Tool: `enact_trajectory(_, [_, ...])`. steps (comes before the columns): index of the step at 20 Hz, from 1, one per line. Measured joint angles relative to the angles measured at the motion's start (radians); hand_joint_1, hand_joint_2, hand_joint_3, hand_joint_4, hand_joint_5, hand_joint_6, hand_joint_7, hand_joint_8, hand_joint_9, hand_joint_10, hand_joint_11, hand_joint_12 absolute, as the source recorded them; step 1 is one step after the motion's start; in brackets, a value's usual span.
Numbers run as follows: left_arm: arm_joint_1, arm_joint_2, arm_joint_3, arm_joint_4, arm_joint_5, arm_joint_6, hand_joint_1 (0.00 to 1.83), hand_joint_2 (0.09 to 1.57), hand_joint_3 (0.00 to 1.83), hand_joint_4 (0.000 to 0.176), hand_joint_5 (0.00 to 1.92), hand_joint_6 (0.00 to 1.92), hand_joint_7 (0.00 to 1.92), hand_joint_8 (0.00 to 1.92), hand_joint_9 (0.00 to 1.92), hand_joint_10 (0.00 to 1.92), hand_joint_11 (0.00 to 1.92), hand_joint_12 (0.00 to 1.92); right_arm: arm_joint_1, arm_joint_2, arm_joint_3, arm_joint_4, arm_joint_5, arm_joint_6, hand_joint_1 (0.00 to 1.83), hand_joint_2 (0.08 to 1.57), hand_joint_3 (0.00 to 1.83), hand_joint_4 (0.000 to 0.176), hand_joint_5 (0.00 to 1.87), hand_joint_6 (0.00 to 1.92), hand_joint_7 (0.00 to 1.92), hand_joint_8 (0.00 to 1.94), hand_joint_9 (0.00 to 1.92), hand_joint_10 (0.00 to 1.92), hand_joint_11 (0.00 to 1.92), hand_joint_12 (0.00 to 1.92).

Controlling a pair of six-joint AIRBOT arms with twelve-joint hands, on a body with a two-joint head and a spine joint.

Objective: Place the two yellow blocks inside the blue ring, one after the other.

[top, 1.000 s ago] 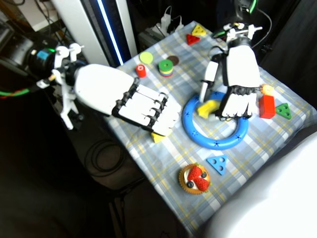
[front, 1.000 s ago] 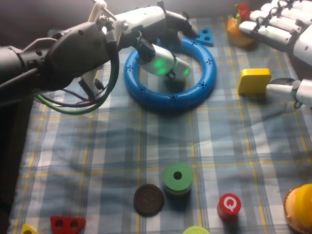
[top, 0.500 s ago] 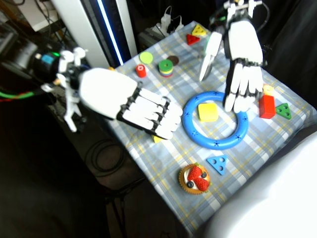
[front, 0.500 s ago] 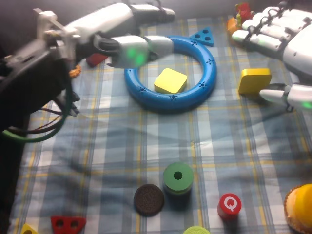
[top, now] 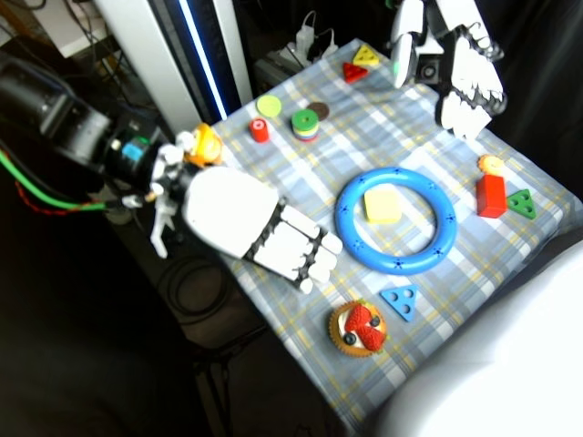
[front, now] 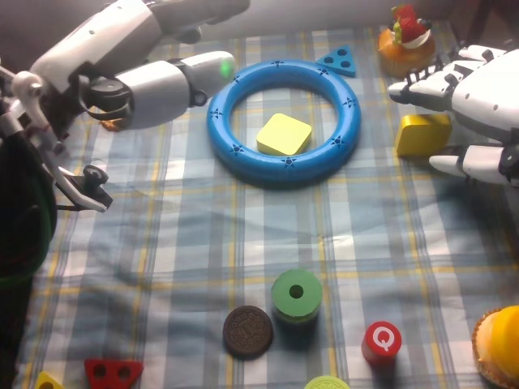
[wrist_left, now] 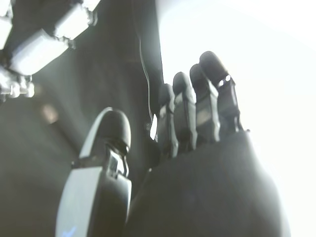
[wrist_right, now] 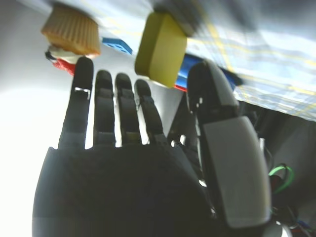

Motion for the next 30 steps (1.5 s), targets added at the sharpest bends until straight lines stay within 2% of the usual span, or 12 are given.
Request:
enact_trajectory(1, [0.003, 0.001, 0.000, -0.002, -0.012, -0.006, 0.53, 1.40, 0.00, 0.000, 0.39, 0.00, 0.33, 0.00, 0.21, 0.17, 0.00, 0.92, 0.000, -0.009, 0.010, 0.010, 0.000, 0.000, 1.10, 1.28, 0.00, 0.000, 0.58, 1.17, 0.78, 1.19, 0.42, 1.30, 0.05, 1.83])
enact_trajectory(2, [0.008, 0.002, 0.000, -0.001, -0.024, -0.009, 0.52, 1.40, 0.00, 0.000, 0.39, 0.00, 0.34, 0.00, 0.21, 0.15, 0.00, 0.93, 0.000, -0.019, 0.019, 0.014, 0.000, 0.000, 1.14, 1.27, 0.00, 0.000, 0.62, 1.35, 0.80, 1.41, 0.47, 1.48, 0.12, 1.90])
enact_trajectory(5, [0.013, 0.002, -0.003, 0.000, -0.029, -0.011, 0.50, 1.41, 0.00, 0.000, 0.38, 0.00, 0.33, 0.00, 0.23, 0.12, 0.00, 0.90, 0.026, -0.035, 0.024, 0.023, -0.013, 0.000, 1.17, 1.26, 0.00, 0.000, 0.67, 1.31, 0.80, 1.48, 0.54, 1.56, 0.23, 1.92])
enact_trajectory(7, [0.028, 0.014, -0.004, 0.000, -0.044, -0.034, 0.43, 1.39, 0.00, 0.019, 0.41, 0.01, 0.38, 0.01, 0.30, 0.11, 0.00, 1.11, 0.055, -0.034, 0.024, 0.021, -0.002, 0.000, 1.17, 1.26, 0.00, 0.000, 0.65, 1.34, 0.80, 1.48, 0.48, 1.57, 0.31, 1.92])
enact_trajectory(9, [0.052, 0.031, -0.013, -0.015, -0.071, -0.039, 0.41, 1.39, 0.00, 0.009, 0.42, 0.01, 0.42, 0.01, 0.34, 0.10, 0.00, 1.26, 0.074, -0.024, 0.015, 0.005, 0.001, -0.001, 1.15, 1.28, 0.00, 0.000, 0.64, 1.36, 0.75, 1.56, 0.54, 1.69, 0.51, 1.92])
enact_trajectory(11, [0.087, 0.051, -0.035, -0.020, -0.117, -0.052, 0.51, 1.39, 0.00, 0.000, 0.43, 0.01, 0.42, 0.01, 0.33, 0.10, 0.00, 1.25, 0.111, -0.019, 0.004, -0.054, 0.005, 0.017, 1.14, 1.28, 0.00, 0.000, 0.66, 1.37, 0.75, 1.51, 0.60, 1.65, 0.59, 1.92])
enact_trajectory(14, [0.130, 0.058, -0.048, -0.020, -0.164, -0.066, 0.51, 1.40, 0.00, 0.000, 0.41, 0.00, 0.39, 0.00, 0.31, 0.08, 0.00, 1.16, 0.165, -0.034, 0.010, -0.092, 0.011, 0.021, 1.33, 1.24, 0.00, 0.000, 0.68, 1.31, 0.81, 1.33, 0.64, 1.62, 0.37, 1.85])
enact_trajectory(24, [0.153, 0.049, -0.039, -0.064, -0.177, -0.077, 0.52, 1.39, 0.00, 0.000, 0.41, 0.00, 0.41, 0.00, 0.34, 0.07, 0.00, 1.18, 0.272, -0.235, 0.166, -0.137, -0.096, 0.023, 1.33, 1.24, 0.00, 0.000, 0.71, 1.28, 0.76, 1.39, 0.63, 1.60, 0.41, 1.68])
enact_trajectory(25, [0.153, 0.049, -0.039, -0.068, -0.177, -0.078, 0.53, 1.39, 0.00, 0.000, 0.41, 0.00, 0.40, 0.00, 0.32, 0.06, 0.00, 1.11, 0.272, -0.245, 0.175, -0.137, -0.105, 0.023, 1.19, 1.25, 0.00, 0.000, 0.72, 1.30, 0.75, 1.45, 0.59, 1.34, 0.43, 1.64])
enact_trajectory(27, [0.153, 0.046, -0.036, -0.060, -0.178, -0.085, 0.57, 1.39, 0.00, 0.000, 0.42, 0.01, 0.40, 0.00, 0.33, 0.06, 0.00, 1.10, 0.272, -0.273, 0.203, -0.135, -0.124, 0.023, 1.16, 1.26, 0.00, 0.000, 0.64, 1.35, 0.79, 1.44, 0.57, 1.18, 0.38, 1.64])
enact_trajectory(28, [0.153, 0.037, -0.032, -0.061, -0.176, -0.091, 0.58, 1.39, 0.00, 0.000, 0.43, 0.01, 0.40, 0.00, 0.33, 0.06, 0.00, 1.10, 0.272, -0.285, 0.216, -0.133, -0.138, 0.023, 1.02, 1.25, 0.00, 0.000, 0.39, 0.66, 0.56, 0.81, 0.40, 0.99, 0.09, 1.59])
enact_trajectory(30, [0.153, 0.036, -0.030, -0.060, -0.170, -0.092, 0.56, 1.39, 0.00, 0.000, 0.43, 0.00, 0.40, 0.00, 0.32, 0.05, 0.00, 1.08, 0.272, -0.288, 0.217, -0.133, -0.151, 0.023, 0.95, 1.23, 0.00, 0.000, 0.31, 0.11, 0.51, 0.23, 0.32, 0.67, 0.00, 1.38])
